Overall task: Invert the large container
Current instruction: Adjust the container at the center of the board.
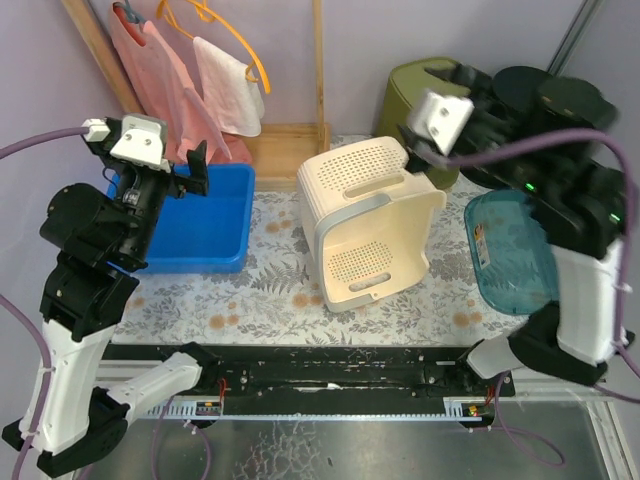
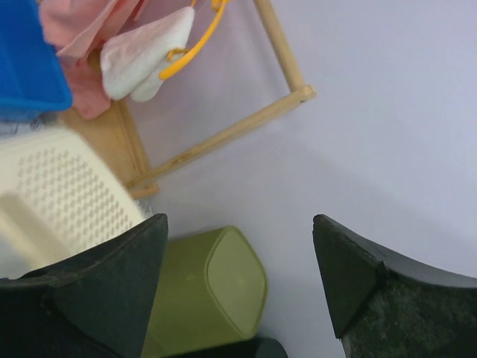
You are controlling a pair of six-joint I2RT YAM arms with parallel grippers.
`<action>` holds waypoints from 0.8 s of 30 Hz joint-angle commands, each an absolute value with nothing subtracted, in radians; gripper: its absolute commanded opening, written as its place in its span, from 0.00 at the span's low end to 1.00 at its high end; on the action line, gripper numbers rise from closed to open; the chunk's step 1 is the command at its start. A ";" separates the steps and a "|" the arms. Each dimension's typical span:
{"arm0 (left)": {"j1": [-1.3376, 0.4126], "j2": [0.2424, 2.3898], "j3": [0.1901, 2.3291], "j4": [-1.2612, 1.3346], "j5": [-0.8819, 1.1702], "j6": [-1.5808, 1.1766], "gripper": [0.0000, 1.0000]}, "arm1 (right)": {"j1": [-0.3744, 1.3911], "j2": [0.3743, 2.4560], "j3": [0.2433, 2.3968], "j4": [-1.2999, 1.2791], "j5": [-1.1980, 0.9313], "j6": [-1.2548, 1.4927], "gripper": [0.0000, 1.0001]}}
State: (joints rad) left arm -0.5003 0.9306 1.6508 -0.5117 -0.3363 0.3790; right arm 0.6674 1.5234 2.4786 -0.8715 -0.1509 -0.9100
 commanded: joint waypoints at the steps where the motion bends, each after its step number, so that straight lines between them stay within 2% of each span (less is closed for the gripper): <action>1: -0.483 0.940 1.641 -0.461 -0.363 0.365 1.00 | 0.666 1.458 2.428 -1.235 -0.173 -1.067 0.85; 5: -0.475 0.959 1.653 -0.465 -0.356 0.357 1.00 | 0.666 1.410 2.293 -1.429 -0.183 -1.110 0.85; 10: -0.450 0.972 1.649 -0.468 -0.329 0.335 1.00 | 0.666 1.298 2.005 -1.278 -0.167 -1.173 0.85; 16: -0.413 0.949 1.596 -0.466 -0.310 0.326 1.00 | 0.667 1.377 2.050 -1.289 -0.229 -1.204 0.84; 24: -0.400 0.912 1.502 -0.453 -0.315 0.329 1.00 | 0.673 1.457 2.051 -1.267 -0.256 -1.222 0.77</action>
State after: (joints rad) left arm -0.4099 0.9298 1.5311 -0.5098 -0.3183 0.3443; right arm 0.6674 1.4265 2.0224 -1.2945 -0.2211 -1.2018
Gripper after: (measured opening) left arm 0.998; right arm 0.784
